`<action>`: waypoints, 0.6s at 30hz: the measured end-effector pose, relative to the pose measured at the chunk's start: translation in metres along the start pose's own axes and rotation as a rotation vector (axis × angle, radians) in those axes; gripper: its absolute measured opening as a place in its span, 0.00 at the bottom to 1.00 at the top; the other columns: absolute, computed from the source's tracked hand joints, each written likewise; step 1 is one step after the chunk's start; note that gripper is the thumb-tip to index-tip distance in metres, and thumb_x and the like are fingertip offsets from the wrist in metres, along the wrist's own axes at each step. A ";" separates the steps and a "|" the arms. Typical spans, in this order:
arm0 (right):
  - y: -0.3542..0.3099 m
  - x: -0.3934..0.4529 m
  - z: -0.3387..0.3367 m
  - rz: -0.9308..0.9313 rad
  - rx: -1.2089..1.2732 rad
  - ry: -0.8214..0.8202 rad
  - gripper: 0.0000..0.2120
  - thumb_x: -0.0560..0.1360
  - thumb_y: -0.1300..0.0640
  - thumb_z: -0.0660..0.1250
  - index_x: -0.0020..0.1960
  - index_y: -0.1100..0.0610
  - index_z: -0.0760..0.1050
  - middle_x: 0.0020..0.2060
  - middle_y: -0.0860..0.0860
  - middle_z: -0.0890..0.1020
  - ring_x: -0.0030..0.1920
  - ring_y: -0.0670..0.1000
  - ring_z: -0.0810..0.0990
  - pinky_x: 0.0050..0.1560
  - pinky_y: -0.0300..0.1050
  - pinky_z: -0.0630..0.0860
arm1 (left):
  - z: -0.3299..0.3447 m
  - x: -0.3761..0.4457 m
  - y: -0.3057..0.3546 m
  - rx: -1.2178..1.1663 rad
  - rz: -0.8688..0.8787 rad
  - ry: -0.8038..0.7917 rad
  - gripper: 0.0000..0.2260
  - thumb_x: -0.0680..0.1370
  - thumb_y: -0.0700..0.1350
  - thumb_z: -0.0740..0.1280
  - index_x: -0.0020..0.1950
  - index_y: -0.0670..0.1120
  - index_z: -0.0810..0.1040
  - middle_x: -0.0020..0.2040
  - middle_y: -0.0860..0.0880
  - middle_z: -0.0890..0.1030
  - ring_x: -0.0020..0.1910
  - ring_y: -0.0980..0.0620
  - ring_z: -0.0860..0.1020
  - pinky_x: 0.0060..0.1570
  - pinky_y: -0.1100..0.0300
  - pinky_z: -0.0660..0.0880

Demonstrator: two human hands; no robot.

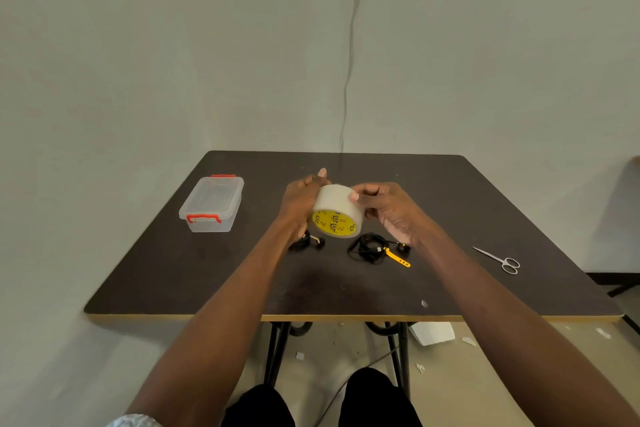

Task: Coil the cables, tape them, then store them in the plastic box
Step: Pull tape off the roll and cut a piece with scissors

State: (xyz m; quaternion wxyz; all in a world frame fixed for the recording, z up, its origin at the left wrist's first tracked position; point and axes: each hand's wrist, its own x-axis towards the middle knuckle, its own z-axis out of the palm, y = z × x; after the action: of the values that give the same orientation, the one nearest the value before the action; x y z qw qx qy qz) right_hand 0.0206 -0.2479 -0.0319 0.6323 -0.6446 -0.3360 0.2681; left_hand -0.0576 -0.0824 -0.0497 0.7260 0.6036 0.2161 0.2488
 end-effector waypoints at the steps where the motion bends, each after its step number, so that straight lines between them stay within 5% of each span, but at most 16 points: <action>1: -0.001 -0.001 0.002 -0.027 -0.020 0.061 0.10 0.74 0.60 0.71 0.53 0.64 0.82 0.41 0.51 0.84 0.39 0.42 0.78 0.40 0.36 0.70 | 0.001 -0.001 0.003 0.070 0.074 0.009 0.12 0.77 0.51 0.69 0.43 0.42 0.82 0.39 0.48 0.83 0.36 0.54 0.79 0.39 0.60 0.77; 5: -0.002 0.002 -0.001 -0.126 -0.140 0.227 0.07 0.73 0.58 0.73 0.51 0.58 0.85 0.44 0.53 0.87 0.41 0.45 0.81 0.47 0.39 0.73 | -0.001 -0.006 0.006 0.145 0.263 -0.023 0.10 0.79 0.49 0.67 0.48 0.43 0.85 0.41 0.52 0.85 0.38 0.62 0.80 0.41 0.67 0.76; 9: -0.006 0.003 0.001 -0.163 -0.239 0.276 0.05 0.73 0.58 0.73 0.49 0.56 0.85 0.40 0.52 0.86 0.38 0.45 0.80 0.41 0.38 0.73 | 0.000 -0.011 0.002 0.192 0.324 -0.135 0.05 0.74 0.45 0.74 0.48 0.46 0.85 0.43 0.53 0.85 0.43 0.60 0.82 0.48 0.65 0.76; 13: -0.006 0.006 0.006 -0.178 -0.373 0.333 0.06 0.73 0.54 0.73 0.48 0.53 0.86 0.41 0.54 0.85 0.37 0.47 0.76 0.39 0.43 0.70 | 0.010 -0.010 -0.006 0.228 0.414 -0.039 0.05 0.73 0.42 0.75 0.48 0.45 0.85 0.45 0.52 0.86 0.45 0.58 0.83 0.47 0.65 0.77; 15: -0.006 0.008 0.005 -0.180 -0.442 0.331 0.05 0.73 0.53 0.73 0.46 0.53 0.86 0.34 0.57 0.81 0.32 0.46 0.70 0.36 0.43 0.65 | 0.015 -0.009 -0.008 0.246 0.439 0.006 0.08 0.73 0.43 0.74 0.51 0.43 0.85 0.46 0.51 0.85 0.46 0.57 0.83 0.49 0.63 0.77; 18: -0.008 0.007 0.003 -0.181 -0.531 0.334 0.07 0.74 0.55 0.72 0.46 0.59 0.85 0.25 0.47 0.70 0.25 0.43 0.62 0.32 0.41 0.60 | 0.020 -0.005 -0.009 0.231 0.397 0.025 0.10 0.74 0.45 0.73 0.54 0.46 0.84 0.46 0.53 0.85 0.48 0.57 0.82 0.51 0.62 0.78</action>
State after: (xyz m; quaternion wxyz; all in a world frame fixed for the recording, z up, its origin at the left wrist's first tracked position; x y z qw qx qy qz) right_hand 0.0217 -0.2408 -0.0234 0.5096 -0.7895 -0.3420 0.0043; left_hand -0.0479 -0.1024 -0.0546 0.5862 0.7102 0.1289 0.3679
